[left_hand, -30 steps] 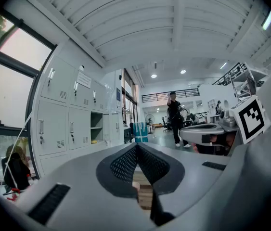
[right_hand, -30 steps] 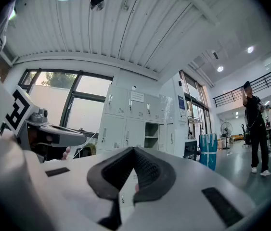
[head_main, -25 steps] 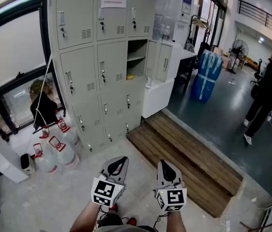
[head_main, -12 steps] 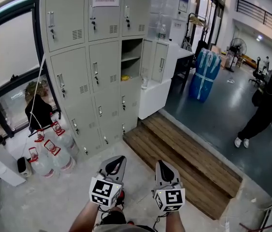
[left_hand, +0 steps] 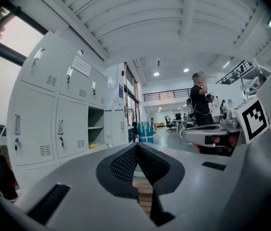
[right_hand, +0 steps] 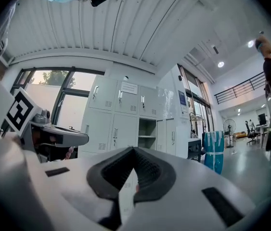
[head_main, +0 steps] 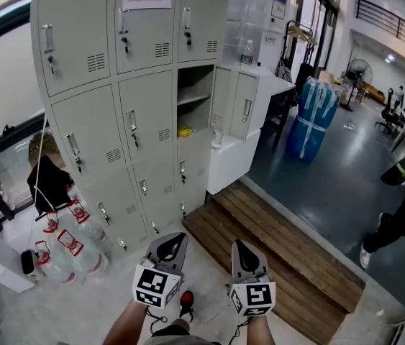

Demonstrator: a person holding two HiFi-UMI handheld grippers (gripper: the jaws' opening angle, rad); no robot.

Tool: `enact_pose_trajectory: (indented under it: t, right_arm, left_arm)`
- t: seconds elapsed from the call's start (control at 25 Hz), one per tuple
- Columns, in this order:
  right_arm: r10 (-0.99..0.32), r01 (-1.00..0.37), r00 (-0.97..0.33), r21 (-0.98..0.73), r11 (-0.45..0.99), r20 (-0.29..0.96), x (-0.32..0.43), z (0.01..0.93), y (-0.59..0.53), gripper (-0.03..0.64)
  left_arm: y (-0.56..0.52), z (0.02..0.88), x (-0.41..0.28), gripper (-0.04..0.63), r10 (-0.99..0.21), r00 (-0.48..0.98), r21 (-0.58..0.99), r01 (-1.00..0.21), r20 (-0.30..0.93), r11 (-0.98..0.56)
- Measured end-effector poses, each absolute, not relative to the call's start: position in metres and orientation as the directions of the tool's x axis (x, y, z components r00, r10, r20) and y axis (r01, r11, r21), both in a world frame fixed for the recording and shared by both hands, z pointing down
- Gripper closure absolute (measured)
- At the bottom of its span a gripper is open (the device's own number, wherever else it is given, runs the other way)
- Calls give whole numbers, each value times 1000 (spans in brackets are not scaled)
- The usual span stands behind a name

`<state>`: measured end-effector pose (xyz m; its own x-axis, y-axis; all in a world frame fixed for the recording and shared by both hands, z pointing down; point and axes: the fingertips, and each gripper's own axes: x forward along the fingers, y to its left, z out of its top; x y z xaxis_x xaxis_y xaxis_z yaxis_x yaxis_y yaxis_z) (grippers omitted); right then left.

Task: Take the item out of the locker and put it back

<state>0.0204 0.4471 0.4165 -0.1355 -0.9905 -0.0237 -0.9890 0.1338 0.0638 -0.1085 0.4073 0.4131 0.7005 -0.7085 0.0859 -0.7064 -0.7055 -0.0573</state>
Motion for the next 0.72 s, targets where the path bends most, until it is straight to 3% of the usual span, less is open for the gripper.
enact_pose_trajectory:
  t: [0.72]
  right_arm:
    - [-981,-980,-192,44,192,6,41,421,146,600]
  left_arm:
    - [119,411,-94,572,-749,655,-49,-749,95,-661]
